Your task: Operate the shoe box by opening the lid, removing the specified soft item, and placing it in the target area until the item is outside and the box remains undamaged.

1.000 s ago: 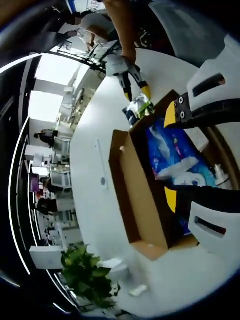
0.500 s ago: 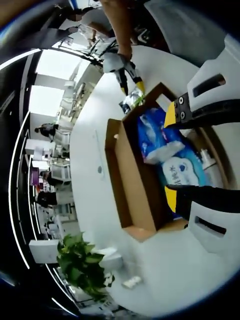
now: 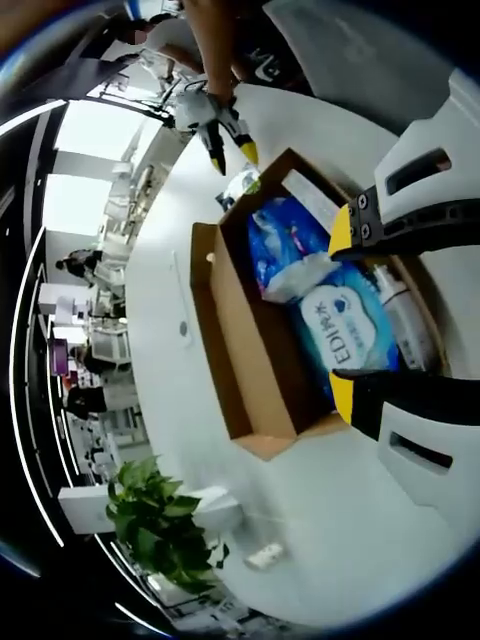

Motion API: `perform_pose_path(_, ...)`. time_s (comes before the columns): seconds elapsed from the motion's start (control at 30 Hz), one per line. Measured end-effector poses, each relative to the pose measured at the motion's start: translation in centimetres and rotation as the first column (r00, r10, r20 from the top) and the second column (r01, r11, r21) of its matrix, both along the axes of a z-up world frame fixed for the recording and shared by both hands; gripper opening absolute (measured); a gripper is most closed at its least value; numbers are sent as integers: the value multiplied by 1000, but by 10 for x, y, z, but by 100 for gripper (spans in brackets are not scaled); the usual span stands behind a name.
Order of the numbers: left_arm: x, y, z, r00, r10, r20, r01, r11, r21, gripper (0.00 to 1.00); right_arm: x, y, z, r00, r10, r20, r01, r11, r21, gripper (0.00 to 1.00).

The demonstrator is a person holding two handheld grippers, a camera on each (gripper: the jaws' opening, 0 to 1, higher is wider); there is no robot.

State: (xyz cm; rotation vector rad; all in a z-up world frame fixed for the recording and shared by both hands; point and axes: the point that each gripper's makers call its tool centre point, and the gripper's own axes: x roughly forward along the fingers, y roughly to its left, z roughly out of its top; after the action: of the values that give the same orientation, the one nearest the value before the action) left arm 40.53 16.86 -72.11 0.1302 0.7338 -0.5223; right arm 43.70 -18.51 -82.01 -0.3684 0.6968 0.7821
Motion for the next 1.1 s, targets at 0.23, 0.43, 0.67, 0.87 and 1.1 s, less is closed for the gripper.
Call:
perform_pose_path(0.23,-2,-2,0,1000,-9,4,9,1000,-21,44,-5,15,26,999,44,24,-43,999,-13,55)
perform_pose_path(0.43,-12,-5,7,1000,-1,28,2,999,-54,46,-5,37,46,992,113,53,-112,993,-24,54)
perform_pose_path(0.67,-28,-4,31,997,2,79,4,997,-79,53,-2,84,76,966,232,113,-230,973,-28,52)
perform_pose_path(0.87,-42,-5,46,994,13,111,-1,995,-103,58,-1,123,88,943,304,137,-302,953,-31,50)
perform_pose_path(1.1,-60,-12,55,991,10,136,7,992,-123,67,-1,158,87,902,402,155,-393,915,-90,45)
